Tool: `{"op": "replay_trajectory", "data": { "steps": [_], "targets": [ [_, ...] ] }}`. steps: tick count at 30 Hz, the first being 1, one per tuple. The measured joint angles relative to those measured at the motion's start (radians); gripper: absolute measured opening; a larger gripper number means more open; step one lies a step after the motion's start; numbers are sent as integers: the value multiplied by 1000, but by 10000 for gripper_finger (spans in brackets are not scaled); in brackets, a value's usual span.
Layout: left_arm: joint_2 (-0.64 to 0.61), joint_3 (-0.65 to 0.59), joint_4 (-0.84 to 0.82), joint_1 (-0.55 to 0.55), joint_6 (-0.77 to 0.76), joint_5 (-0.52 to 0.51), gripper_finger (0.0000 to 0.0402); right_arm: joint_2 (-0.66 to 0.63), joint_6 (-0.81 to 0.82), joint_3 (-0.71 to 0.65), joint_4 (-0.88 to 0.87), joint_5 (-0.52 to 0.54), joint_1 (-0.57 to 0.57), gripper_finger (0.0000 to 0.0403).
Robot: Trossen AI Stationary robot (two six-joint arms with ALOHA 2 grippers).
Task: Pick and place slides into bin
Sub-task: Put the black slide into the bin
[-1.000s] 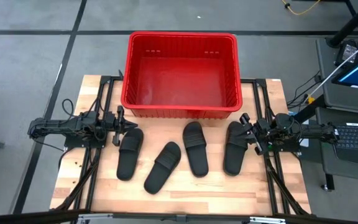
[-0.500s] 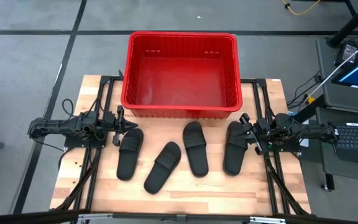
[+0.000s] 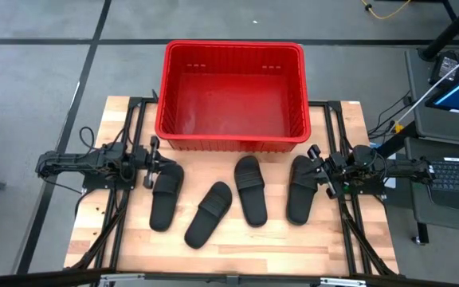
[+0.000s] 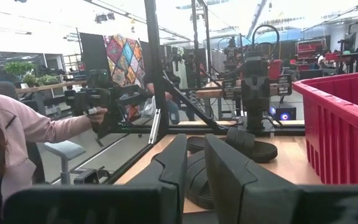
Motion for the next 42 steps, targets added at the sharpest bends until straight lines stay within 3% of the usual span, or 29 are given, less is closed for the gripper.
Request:
{"op": "replay_trajectory", "data": {
  "steps": [10, 26, 42],
  "targets": [
    [0, 0, 16, 0, -146, -23, 3, 0, -3, 0, 0, 0, 0, 60],
    [0, 0, 16, 0, -125, -76, 5, 0, -157, 0, -1, 0, 0, 60],
    [0, 0, 15, 0, -56, -128, 5, 0, -135, 0, -1, 0, 0, 60]
  ]
}}
